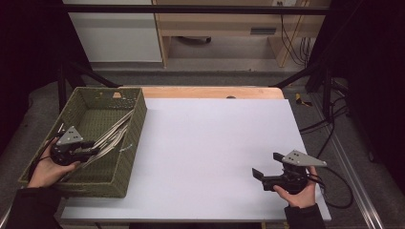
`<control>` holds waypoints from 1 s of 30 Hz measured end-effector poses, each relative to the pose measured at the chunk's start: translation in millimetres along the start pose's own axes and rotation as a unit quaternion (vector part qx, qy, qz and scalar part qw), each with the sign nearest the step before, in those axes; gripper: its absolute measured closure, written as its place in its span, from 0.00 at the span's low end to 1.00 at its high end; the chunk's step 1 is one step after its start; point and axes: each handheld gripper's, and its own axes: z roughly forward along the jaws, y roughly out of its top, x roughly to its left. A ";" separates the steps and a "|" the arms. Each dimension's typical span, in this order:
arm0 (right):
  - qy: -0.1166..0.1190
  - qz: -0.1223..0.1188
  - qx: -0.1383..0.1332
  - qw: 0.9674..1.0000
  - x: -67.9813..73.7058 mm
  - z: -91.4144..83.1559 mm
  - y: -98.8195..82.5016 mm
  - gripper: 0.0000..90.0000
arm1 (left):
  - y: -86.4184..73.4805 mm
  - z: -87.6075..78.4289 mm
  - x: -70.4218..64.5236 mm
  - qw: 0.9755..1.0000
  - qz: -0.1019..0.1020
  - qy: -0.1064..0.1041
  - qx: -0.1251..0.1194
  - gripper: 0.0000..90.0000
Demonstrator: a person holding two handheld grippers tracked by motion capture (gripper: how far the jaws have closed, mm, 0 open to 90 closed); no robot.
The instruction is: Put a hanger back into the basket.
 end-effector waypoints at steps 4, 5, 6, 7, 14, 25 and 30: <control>0.000 0.003 -0.002 1.000 0.4 0.2 0.2 0.02 | 1.2 -3.4 0.0 1.000 -0.003 0.004 -0.002 0.56; 0.000 0.003 -0.002 1.000 0.4 0.1 0.2 0.02 | 1.7 -5.0 0.3 1.000 0.002 0.008 -0.001 0.53; 0.001 0.002 -0.002 1.000 0.3 -0.1 0.2 0.02 | 2.0 -6.2 -0.2 1.000 0.000 0.006 0.000 0.50; 0.001 0.002 -0.002 1.000 0.3 -0.1 0.2 0.02 | 2.3 -7.1 -0.8 1.000 0.000 0.006 -0.005 0.48; -0.001 0.001 -0.003 1.000 -0.1 0.0 0.1 0.02 | 8.6 -20.3 -3.2 0.999 -0.006 0.017 -0.042 0.40; 0.004 0.007 -0.014 1.000 -1.2 -3.5 1.1 0.02 | 34.2 -41.7 -30.8 0.979 -0.083 -0.027 -0.186 0.19; 0.008 0.008 -0.019 1.000 -2.1 -5.6 1.6 0.02 | 45.8 -44.3 -57.2 0.975 -0.086 -0.034 -0.203 0.14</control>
